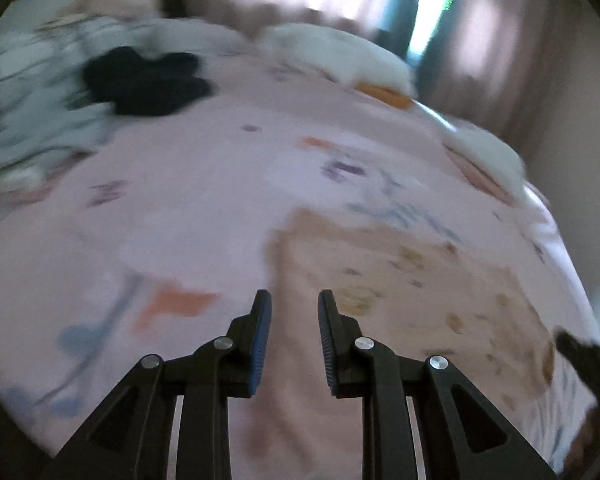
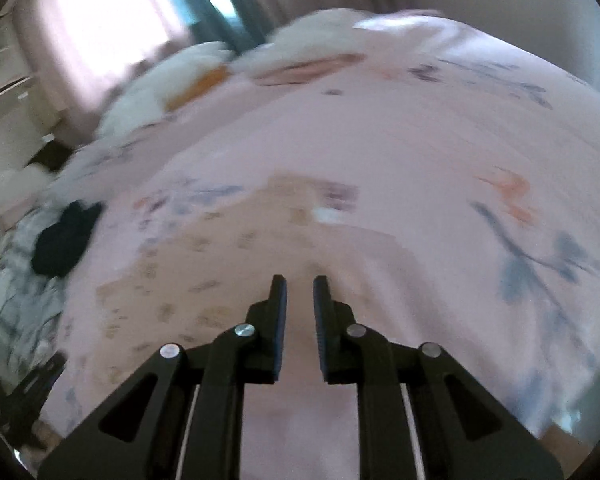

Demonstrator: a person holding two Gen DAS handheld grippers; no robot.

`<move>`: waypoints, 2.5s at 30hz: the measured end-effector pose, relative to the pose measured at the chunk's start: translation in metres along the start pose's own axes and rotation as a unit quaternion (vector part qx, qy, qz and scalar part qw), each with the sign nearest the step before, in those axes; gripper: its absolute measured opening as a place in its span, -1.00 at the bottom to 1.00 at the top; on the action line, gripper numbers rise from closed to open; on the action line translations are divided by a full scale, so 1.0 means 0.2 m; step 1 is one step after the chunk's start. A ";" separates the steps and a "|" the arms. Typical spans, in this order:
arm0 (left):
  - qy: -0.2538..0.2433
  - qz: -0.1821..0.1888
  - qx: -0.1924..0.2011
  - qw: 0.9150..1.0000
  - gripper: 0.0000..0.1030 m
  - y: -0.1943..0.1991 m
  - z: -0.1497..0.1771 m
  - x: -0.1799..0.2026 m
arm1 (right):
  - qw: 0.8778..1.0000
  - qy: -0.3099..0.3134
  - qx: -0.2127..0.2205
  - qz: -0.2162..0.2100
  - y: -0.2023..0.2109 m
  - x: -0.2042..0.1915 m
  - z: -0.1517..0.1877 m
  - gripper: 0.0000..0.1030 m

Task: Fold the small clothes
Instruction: 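Open both grippers and withdraw them from the folded garment, then move the right gripper to the garment's side edge and close on it, then lift the held edge with the right gripper and fold it over the garment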

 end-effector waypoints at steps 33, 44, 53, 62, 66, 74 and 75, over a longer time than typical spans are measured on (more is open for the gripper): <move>0.038 0.046 -0.049 0.997 0.59 -0.10 0.09 -0.01 | 0.973 -0.210 -0.065 -0.066 0.08 0.19 0.37 0.85; 0.066 0.073 -0.057 0.994 0.69 -0.06 0.07 0.00 | 0.930 -0.323 -0.037 -0.169 -0.03 0.15 0.32 0.89; 0.043 0.079 -0.072 0.993 0.69 -0.08 0.09 0.05 | 0.923 -0.327 -0.044 -0.197 -0.16 0.02 0.21 0.81; 0.065 0.077 -0.087 0.991 0.69 -0.10 0.07 0.01 | 0.957 -0.278 -0.017 -0.086 -0.28 0.01 0.17 -0.39; 0.058 0.075 -0.087 0.992 0.69 -0.10 0.07 0.02 | 0.964 -0.259 0.018 -0.052 -0.28 0.04 0.20 -0.70; 0.051 0.023 -0.086 0.995 0.69 -0.09 0.03 -0.09 | 0.989 -0.128 0.030 0.070 -0.24 -0.09 0.09 -0.74; 0.063 0.026 -0.082 0.994 0.69 -0.08 0.01 -0.12 | 0.990 -0.111 0.035 0.077 -0.23 -0.11 0.07 -0.74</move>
Point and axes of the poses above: each gripper's, at about its wrist camera, not at the fingertips, and y roughly against the way its jaws point, x to its right, z to its underside, the point moved 4 cm from there along -y, roughly the way its jaws point, and after that the axes turned 3 degrees about y, right-handed, at the moved point
